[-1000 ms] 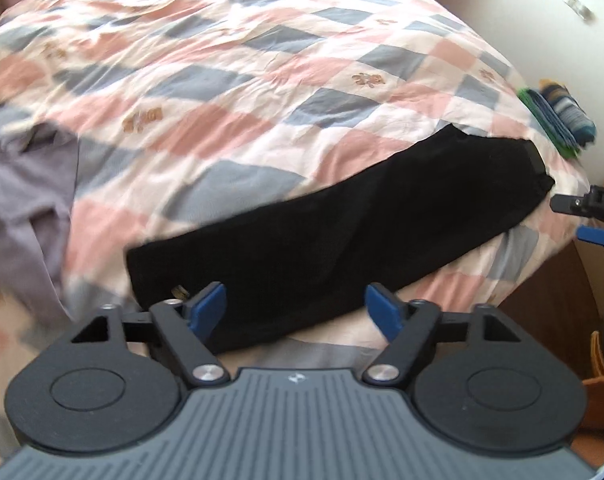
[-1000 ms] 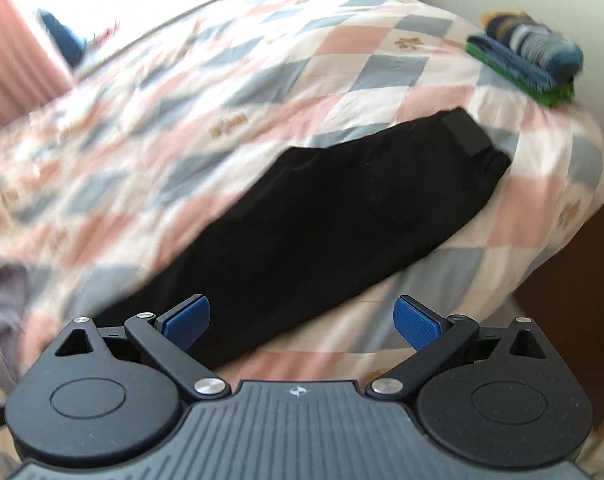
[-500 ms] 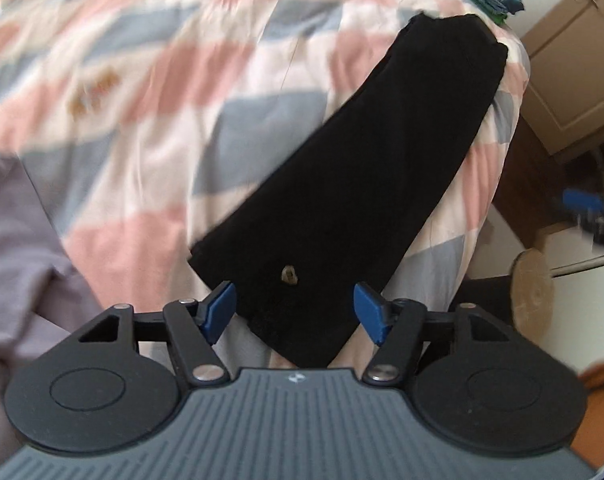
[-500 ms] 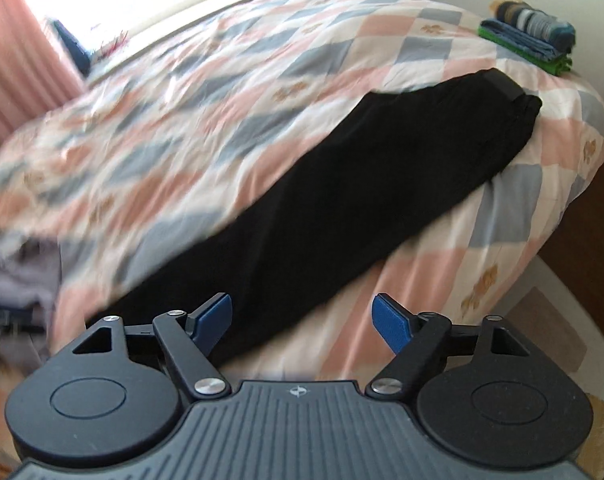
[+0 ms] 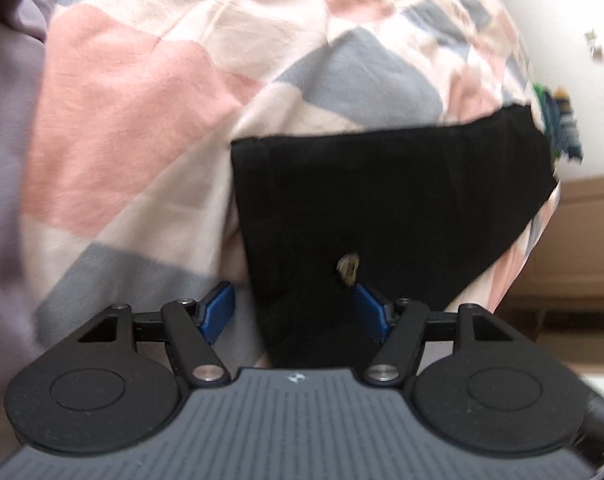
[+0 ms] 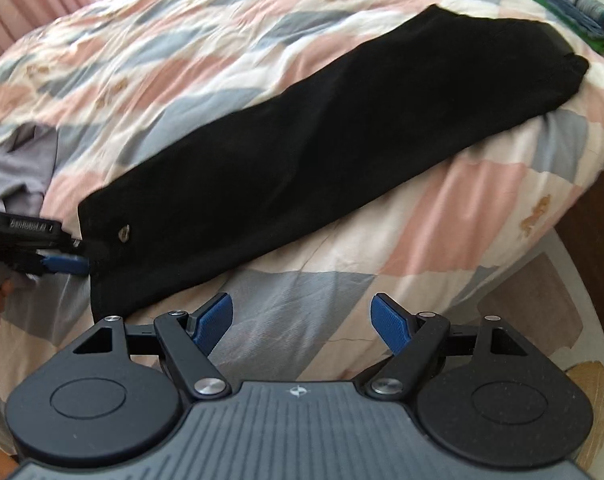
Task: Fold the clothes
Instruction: 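Grasp the hem end of the folded jeans with the left gripper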
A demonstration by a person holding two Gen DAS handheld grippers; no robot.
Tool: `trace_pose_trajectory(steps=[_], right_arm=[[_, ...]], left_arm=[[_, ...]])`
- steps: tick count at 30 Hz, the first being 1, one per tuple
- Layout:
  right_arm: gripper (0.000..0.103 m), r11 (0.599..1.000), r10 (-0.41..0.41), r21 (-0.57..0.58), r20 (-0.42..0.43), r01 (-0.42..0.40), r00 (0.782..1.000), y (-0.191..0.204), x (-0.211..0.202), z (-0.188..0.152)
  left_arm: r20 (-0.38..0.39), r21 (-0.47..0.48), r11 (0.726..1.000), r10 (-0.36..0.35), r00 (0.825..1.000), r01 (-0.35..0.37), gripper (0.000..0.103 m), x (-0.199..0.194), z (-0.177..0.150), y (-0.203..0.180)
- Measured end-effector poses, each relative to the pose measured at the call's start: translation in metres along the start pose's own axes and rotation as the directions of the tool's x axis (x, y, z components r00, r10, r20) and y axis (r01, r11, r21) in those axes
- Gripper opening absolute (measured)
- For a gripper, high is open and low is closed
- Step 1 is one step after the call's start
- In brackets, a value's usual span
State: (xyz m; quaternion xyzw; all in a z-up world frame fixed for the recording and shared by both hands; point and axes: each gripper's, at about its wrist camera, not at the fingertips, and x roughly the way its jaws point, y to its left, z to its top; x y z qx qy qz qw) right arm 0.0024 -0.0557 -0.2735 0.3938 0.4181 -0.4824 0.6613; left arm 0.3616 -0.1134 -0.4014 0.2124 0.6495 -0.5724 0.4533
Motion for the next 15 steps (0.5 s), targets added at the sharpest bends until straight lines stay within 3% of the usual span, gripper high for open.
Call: trace_pose_trajectory(steps=[2, 5, 6, 7, 9, 12, 15], right_arm=[[0.078, 0.998, -0.009, -0.059, -0.008, 0.009, 1.0, 0.009, 0.012, -0.001], [0.078, 0.971, -0.028, -0.238, 0.017, 0.032, 0.999, 0.035, 0.029, -0.007], [0.078, 0.948, -0.031, -0.314, 0.044, 0.043, 0.999, 0.046, 0.034, -0.011], [0.078, 0.916, -0.03, -0.397, 0.076, 0.058, 0.997, 0.058, 0.038, -0.016], [0.078, 0.823, -0.02, -0.559, 0.144, 0.098, 0.989, 0.082, 0.045, -0.03], [0.076, 0.653, 0.029, -0.74, 0.24, 0.164, 0.97, 0.111, 0.055, -0.058], [0.075, 0.499, 0.087, -0.833, 0.322, 0.239, 0.943, 0.131, 0.063, -0.086]], left_arm=[[0.026, -0.036, 0.998, -0.04, 0.999, 0.041, 0.064, 0.007, 0.005, 0.007], [0.052, -0.091, 0.991, -0.094, 0.994, 0.099, 0.065, 0.009, 0.012, 0.014], [0.057, -0.101, 0.988, -0.11, 0.992, 0.115, 0.061, 0.009, 0.014, 0.014], [0.062, -0.109, 0.985, -0.125, 0.99, 0.131, 0.045, 0.007, 0.016, 0.015], [0.072, -0.094, 0.981, -0.164, 0.984, 0.17, 0.03, 0.0, 0.018, 0.015], [0.07, -0.105, 0.976, -0.185, 0.98, 0.191, 0.028, -0.005, 0.02, 0.02], [0.06, -0.149, 0.972, -0.176, 0.983, 0.183, 0.027, 0.0, 0.022, 0.02]])
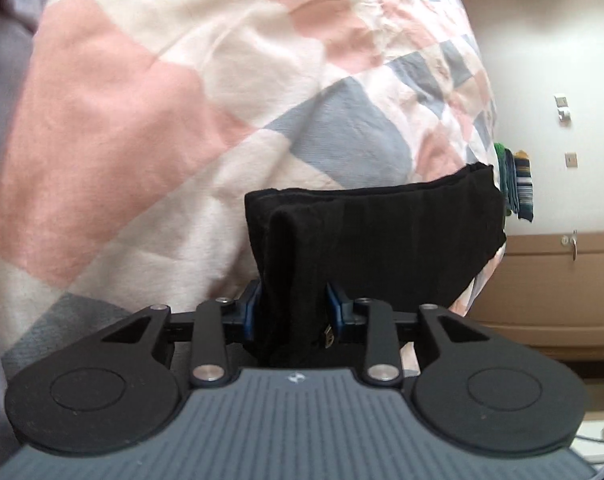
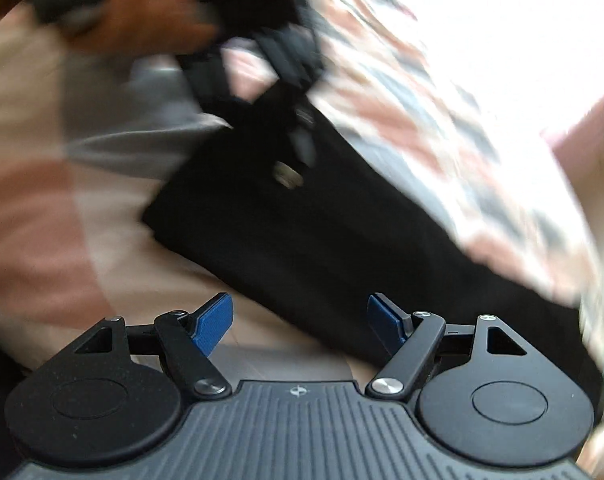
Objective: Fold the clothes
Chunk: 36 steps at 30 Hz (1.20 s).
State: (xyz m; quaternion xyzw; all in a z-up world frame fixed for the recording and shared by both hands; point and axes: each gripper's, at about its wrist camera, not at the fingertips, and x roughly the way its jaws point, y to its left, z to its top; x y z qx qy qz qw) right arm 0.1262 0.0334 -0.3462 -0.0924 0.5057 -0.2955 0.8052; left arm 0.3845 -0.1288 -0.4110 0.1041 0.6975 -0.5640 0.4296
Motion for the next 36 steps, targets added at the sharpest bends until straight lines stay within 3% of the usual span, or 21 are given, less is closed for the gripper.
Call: trace_pose_trajectory(steps=[4, 7, 13, 16, 17, 20, 22, 24, 26, 30, 33, 35, 36], right_arm=[[0.072, 0.968, -0.091, -0.224, 0.098, 0.111, 0.991, 0.04, 0.008, -0.004], [0.068, 0.925, -0.166, -0.315, 0.169, 0.213, 0.972, 0.057, 0.019, -0.006], [0.064, 0.862, -0.184, -0.431, 0.226, 0.268, 0.957, 0.069, 0.043, -0.01], [0.025, 0.903, -0.129, -0.383, 0.195, 0.196, 0.972, 0.048, 0.038, -0.002], [0.018, 0.926, -0.098, -0.342, 0.187, 0.159, 0.977, 0.035, 0.034, 0.001], [0.009, 0.99, 0.021, -0.141, 0.189, 0.006, 0.982, -0.017, 0.013, 0.012], [0.007, 0.995, 0.093, 0.029, 0.198, -0.1, 0.976, -0.061, 0.001, 0.014], [0.006, 0.943, 0.173, 0.248, 0.212, -0.224, 0.962, -0.113, -0.004, 0.009], [0.006, 0.859, 0.207, 0.423, 0.232, -0.29, 0.95, -0.163, -0.007, -0.007], [0.007, 0.712, 0.243, 0.601, 0.273, -0.363, 0.931, -0.247, -0.007, -0.055], [0.007, 0.612, 0.255, 0.704, 0.255, -0.359, 0.933, -0.304, 0.002, -0.104], [0.01, 0.523, 0.271, 0.785, 0.218, -0.333, 0.938, -0.341, 0.022, -0.147], [0.01, 0.473, 0.285, 0.823, 0.194, -0.313, 0.939, -0.358, 0.033, -0.171]], left_arm=[[-0.018, -0.026, 1.0, 0.008, 1.0, -0.009, 0.027, 0.001, 0.003, -0.001], [-0.039, -0.04, 0.999, 0.015, 0.999, -0.017, 0.028, 0.002, 0.006, 0.0], [-0.064, -0.087, 0.995, 0.041, 0.997, -0.047, 0.029, 0.009, 0.013, -0.003], [-0.069, -0.079, 0.995, 0.054, 0.996, -0.06, 0.029, 0.005, 0.015, -0.015], [-0.067, -0.073, 0.996, 0.056, 0.996, -0.061, 0.029, 0.003, 0.017, -0.021], [-0.047, -0.049, 0.998, 0.026, 0.999, -0.028, 0.029, -0.008, 0.019, -0.047], [-0.015, -0.018, 1.0, -0.008, 1.0, 0.008, 0.029, -0.016, 0.021, -0.073], [0.025, 0.031, 0.998, -0.048, 0.999, 0.047, 0.032, -0.023, 0.021, -0.107], [0.078, 0.076, 0.993, -0.098, 0.992, 0.092, 0.036, -0.025, 0.021, -0.147], [0.198, 0.151, 0.977, -0.18, 0.964, 0.151, 0.043, -0.01, 0.017, -0.229], [0.264, 0.199, 0.967, -0.21, 0.941, 0.16, 0.049, 0.023, 0.007, -0.286], [0.251, 0.191, 0.976, -0.154, 0.956, 0.107, 0.049, 0.069, -0.001, -0.306], [0.223, 0.157, 0.985, -0.101, 0.97, 0.067, 0.044, 0.096, -0.006, -0.308]])
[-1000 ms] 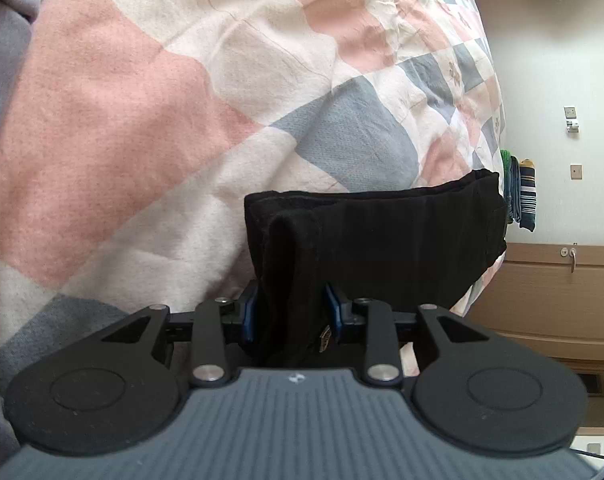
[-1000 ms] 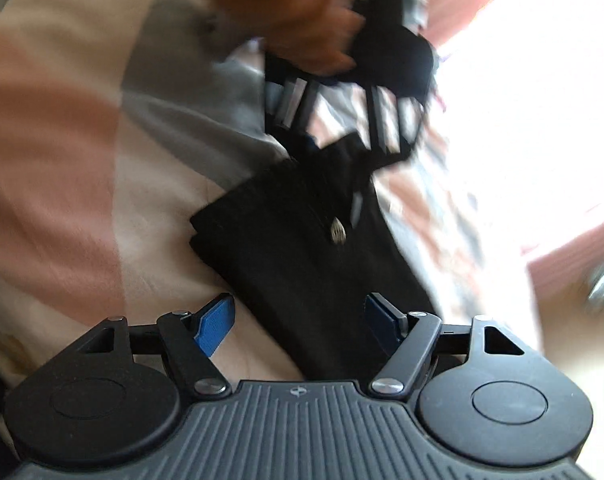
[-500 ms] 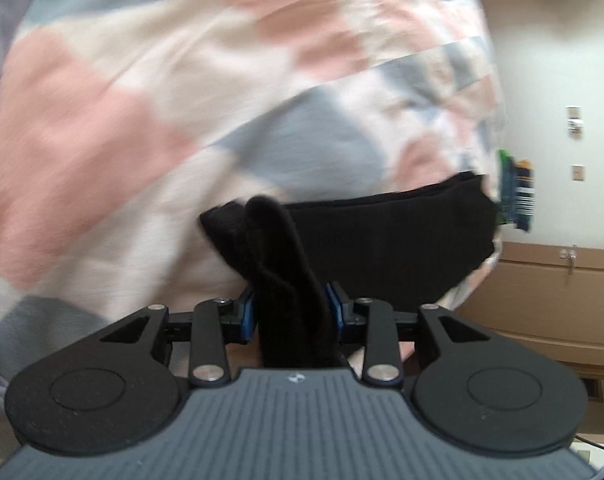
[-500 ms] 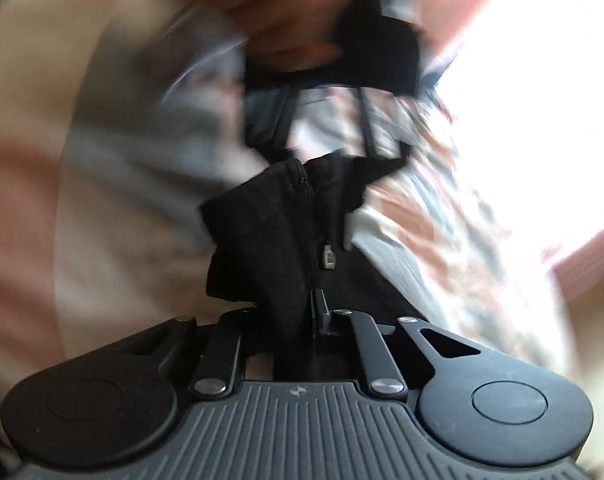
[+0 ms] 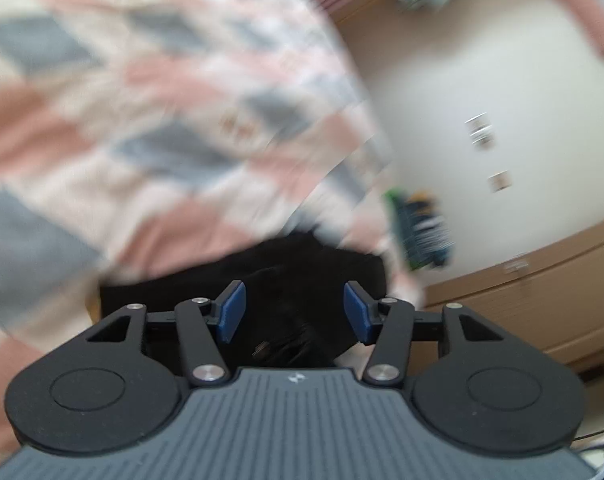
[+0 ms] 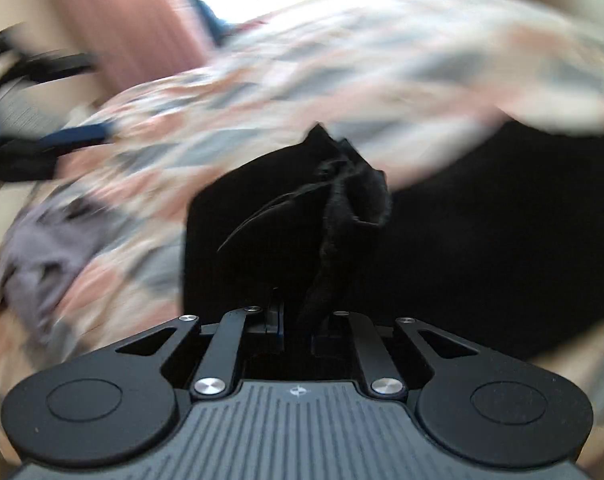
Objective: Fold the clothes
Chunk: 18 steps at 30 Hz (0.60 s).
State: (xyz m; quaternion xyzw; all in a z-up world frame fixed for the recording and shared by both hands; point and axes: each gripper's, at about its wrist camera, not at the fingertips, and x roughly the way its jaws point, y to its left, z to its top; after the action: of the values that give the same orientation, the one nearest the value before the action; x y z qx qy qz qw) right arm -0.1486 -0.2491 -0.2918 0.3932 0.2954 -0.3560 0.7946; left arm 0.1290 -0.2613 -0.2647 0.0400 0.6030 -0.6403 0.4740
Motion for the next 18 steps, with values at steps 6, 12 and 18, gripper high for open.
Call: trace_pose_trajectory(steps=[6, 12, 18], right_arm=[[0.026, 0.916, 0.233, 0.36, -0.125, -0.175, 0.965, -0.123, 0.02, -0.004], [0.058, 0.842, 0.352, 0.446, -0.027, -0.304, 0.936, -0.149, 0.013, 0.006], [0.062, 0.767, 0.325, 0.58, 0.02, -0.275, 0.946, -0.167, 0.012, 0.007]], left_arm=[[-0.178, 0.033, 0.961, 0.278, 0.944, -0.276, 0.035, 0.099, -0.066, -0.005], [-0.179, 0.045, 0.937, 0.35, 0.92, -0.348, 0.035, 0.094, -0.078, 0.007], [-0.216, 0.054, 0.933, 0.359, 0.908, -0.356, 0.034, 0.095, -0.071, 0.023]])
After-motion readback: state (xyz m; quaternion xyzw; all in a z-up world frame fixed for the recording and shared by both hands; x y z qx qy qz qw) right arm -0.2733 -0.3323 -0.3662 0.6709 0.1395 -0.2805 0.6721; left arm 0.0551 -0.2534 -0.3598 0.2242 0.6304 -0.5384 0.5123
